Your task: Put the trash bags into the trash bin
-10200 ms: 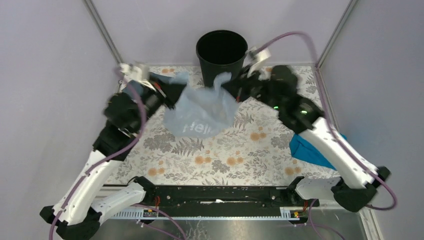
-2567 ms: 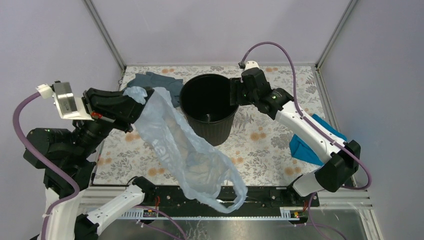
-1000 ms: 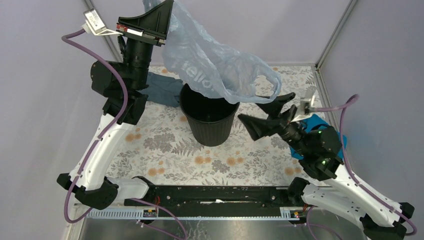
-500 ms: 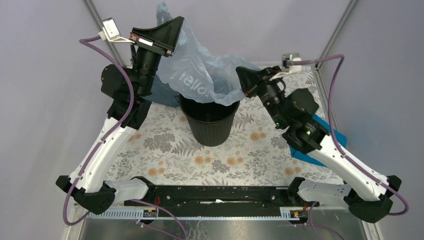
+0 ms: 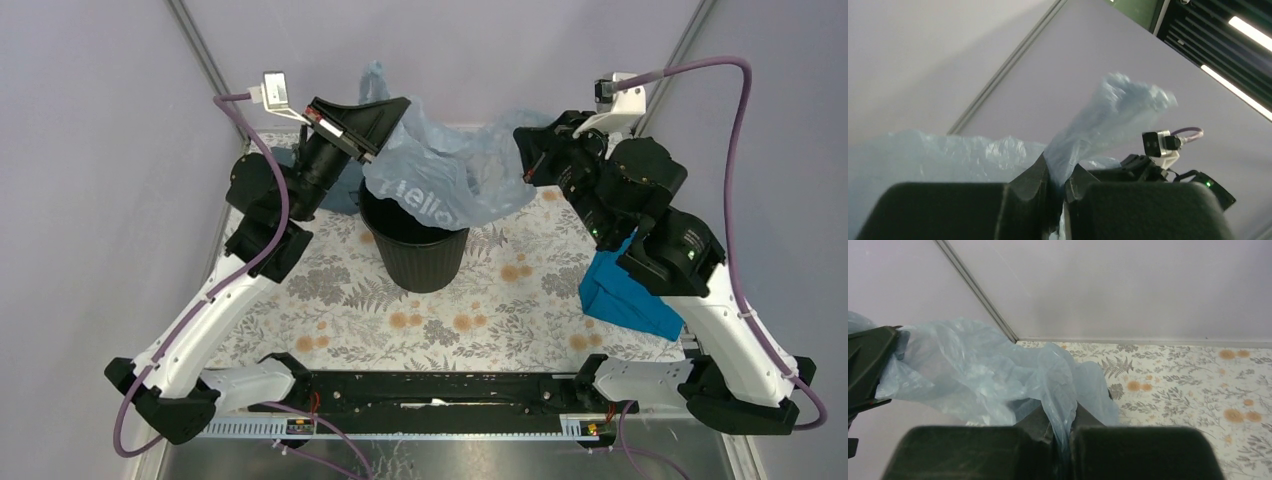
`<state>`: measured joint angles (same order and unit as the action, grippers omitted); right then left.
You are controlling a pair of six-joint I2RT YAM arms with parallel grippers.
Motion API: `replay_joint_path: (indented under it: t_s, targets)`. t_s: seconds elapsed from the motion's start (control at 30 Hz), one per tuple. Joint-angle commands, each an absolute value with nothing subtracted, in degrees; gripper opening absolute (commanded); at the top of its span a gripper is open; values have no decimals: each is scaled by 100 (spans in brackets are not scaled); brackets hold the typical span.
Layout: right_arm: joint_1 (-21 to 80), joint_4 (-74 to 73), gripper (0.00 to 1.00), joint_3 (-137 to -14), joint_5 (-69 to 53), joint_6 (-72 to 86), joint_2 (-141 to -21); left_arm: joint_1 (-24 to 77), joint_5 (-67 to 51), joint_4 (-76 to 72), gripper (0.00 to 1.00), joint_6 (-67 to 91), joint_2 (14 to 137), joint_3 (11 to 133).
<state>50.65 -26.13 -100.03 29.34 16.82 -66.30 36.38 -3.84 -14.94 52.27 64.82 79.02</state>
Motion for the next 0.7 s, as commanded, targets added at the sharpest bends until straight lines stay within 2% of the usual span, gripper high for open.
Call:
replay_joint_path:
  t_s: [0.0, 0.07, 0.2, 0.3, 0.33, 0.47, 0.67]
  targets:
    - [5097, -3260, 0, -9995, 3083, 1709, -6807, 3683, -396, -1527, 28, 4735, 5985, 7443]
    - [5076, -3096, 0, -9917, 3128, 1665, -6899, 3674, -41, -1167, 46, 4489, 5726, 7204]
    - [4873, -2899, 0, -10130, 2743, 1574, -7308, 3656, 448, -528, 70, 3724, 5332, 7082]
    - [4564, -3172, 0, -10610, 2212, 1636, -7799, 3638, 576, 401, 94, 3040, 5377, 7549]
    - [4526, -3348, 0, -10824, 2183, 1605, -7938, 3639, 639, 782, 98, 2815, 5465, 7785]
    - [4437, -3865, 0, -11293, 2330, 1495, -8048, 3630, 658, 2009, 99, 1868, 5811, 8612]
    - [3786, -4184, 0, -11430, 1731, 1558, -8038, 3630, 1322, 2256, 99, 1308, 5066, 8040]
